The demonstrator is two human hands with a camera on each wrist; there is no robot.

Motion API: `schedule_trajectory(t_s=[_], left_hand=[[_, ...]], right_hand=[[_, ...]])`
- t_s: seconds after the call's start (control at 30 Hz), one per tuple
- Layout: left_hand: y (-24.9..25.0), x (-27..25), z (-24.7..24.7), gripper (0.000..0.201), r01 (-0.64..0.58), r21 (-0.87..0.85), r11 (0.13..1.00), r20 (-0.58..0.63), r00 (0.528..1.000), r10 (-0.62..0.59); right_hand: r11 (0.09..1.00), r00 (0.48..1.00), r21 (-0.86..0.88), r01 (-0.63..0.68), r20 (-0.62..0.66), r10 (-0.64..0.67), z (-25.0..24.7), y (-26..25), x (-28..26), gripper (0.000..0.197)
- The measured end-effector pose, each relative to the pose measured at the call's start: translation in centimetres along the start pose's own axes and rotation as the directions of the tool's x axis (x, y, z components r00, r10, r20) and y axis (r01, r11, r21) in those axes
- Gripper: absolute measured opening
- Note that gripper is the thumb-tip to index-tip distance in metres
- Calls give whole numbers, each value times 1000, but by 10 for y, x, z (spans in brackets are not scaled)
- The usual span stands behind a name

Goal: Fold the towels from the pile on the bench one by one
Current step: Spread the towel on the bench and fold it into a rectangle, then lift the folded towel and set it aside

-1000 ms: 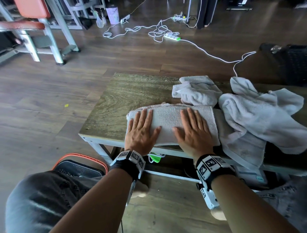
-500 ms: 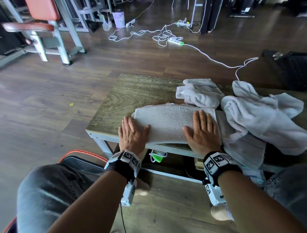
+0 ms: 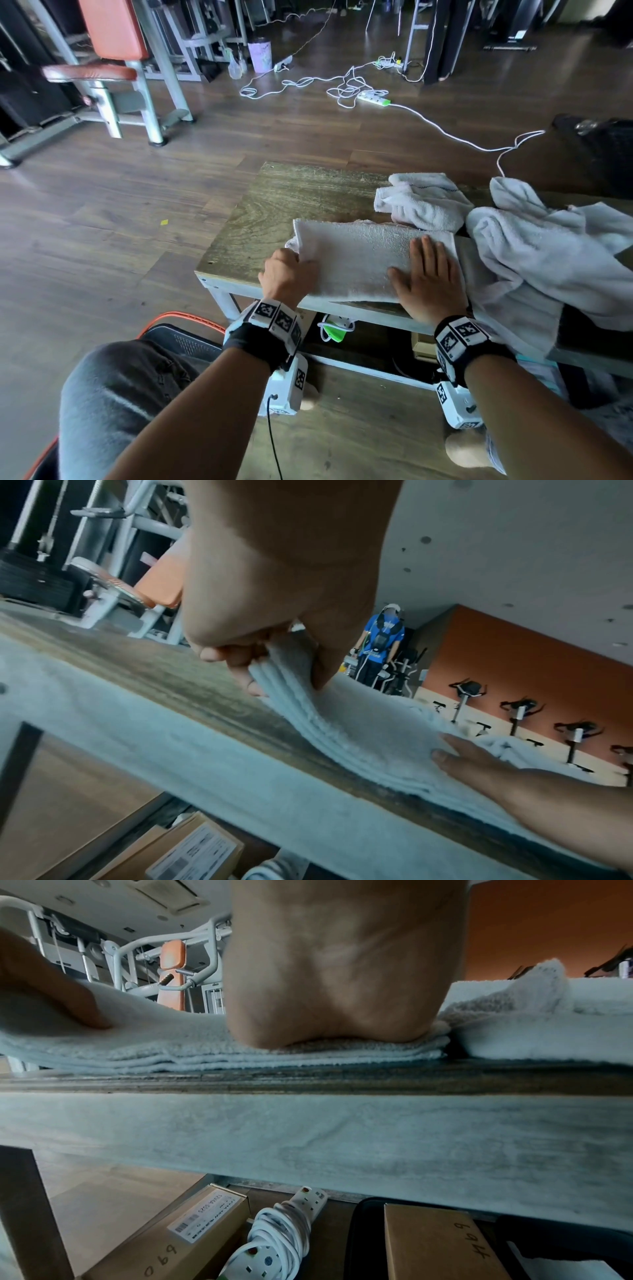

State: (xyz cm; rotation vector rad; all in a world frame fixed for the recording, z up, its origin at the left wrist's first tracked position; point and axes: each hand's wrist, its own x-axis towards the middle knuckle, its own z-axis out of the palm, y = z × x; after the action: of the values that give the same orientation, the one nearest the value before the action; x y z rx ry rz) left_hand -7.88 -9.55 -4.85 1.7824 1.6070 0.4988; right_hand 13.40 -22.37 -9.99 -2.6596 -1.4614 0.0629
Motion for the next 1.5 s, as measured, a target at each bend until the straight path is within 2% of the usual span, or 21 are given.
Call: schedule_trajectory(t_s=[0.1,0.17,0.2,0.27,0.3,0.33,0.4,0.43,0.47,0.53,0.6,0.7,0.83,0.97,1.03,1.13,1.17,1.23,1.3,1.37,1.5], left_hand=[[29,-11,2,27,-105,-129,986,-9,995,104],[58,-22,5,29,-251,-180,951,-37,968,249],[74,-29,7,26,-334,-196,922,-21,942,336],[99,-43,19,8,-446,-239,862,76,877,475],[109,-51,26,4,-466,-277,841,152,842,517],[116,-56,37,14,-474,-307,825,235,802,549],[121,-65,60,29,-529,-285,800,380,703,601],[119,-69,70,34,-571,-256,780,416,663,623],[115,-72,78,36,-614,-248,749,415,632,655],[102,-71,88,29,-673,-266,690,326,611,722],[85,-65,95,28,-761,-197,618,204,585,785],[65,-53,97,38,-842,-48,537,114,529,841],[50,-49,96,54,-830,57,555,174,556,813],[46,-52,101,58,-822,110,559,265,566,781],[49,-54,102,52,-827,123,548,253,560,789],[57,-53,100,40,-830,122,545,172,558,812],[60,-51,100,41,-821,117,559,135,571,810],[66,-42,101,44,-803,130,581,72,592,802],[73,-33,106,51,-781,165,602,73,618,782],[75,-29,112,55,-761,219,611,155,645,748],[62,-31,128,55,-735,287,614,271,677,684]], right_hand=[[995,999,98,34,7,-34,-1,6,4,79],[965,995,246,88,16,-94,-9,15,13,71],[919,990,367,140,-35,-137,-14,20,15,70],[779,982,602,176,-162,-97,-26,28,12,74],[697,983,703,138,-185,-7,-32,31,7,62],[575,980,810,113,-186,70,-41,31,1,45],[271,982,960,69,-113,151,-55,28,-4,40],[196,980,979,60,-95,177,-58,31,-4,39],[179,981,983,32,-66,183,-61,32,-5,33],[247,986,966,-82,41,164,-59,39,-7,20],[291,971,938,-189,134,198,-47,48,-6,14],[329,946,922,-203,98,310,-37,57,-2,25],[380,939,904,-196,62,338,-34,62,-1,38],[510,930,841,-182,-21,368,-37,62,-1,52],[614,927,772,-165,-91,364,-39,57,-1,52],[841,911,540,-43,-324,254,-42,47,-5,49],[887,899,461,26,-399,181,-42,45,-6,48],[914,886,360,189,-465,0,-43,40,-6,49],[915,895,290,281,-423,-141,-40,38,-1,53],[924,922,242,295,-327,-209,-32,37,7,60],[951,972,235,200,-167,-163,-8,37,10,73]])
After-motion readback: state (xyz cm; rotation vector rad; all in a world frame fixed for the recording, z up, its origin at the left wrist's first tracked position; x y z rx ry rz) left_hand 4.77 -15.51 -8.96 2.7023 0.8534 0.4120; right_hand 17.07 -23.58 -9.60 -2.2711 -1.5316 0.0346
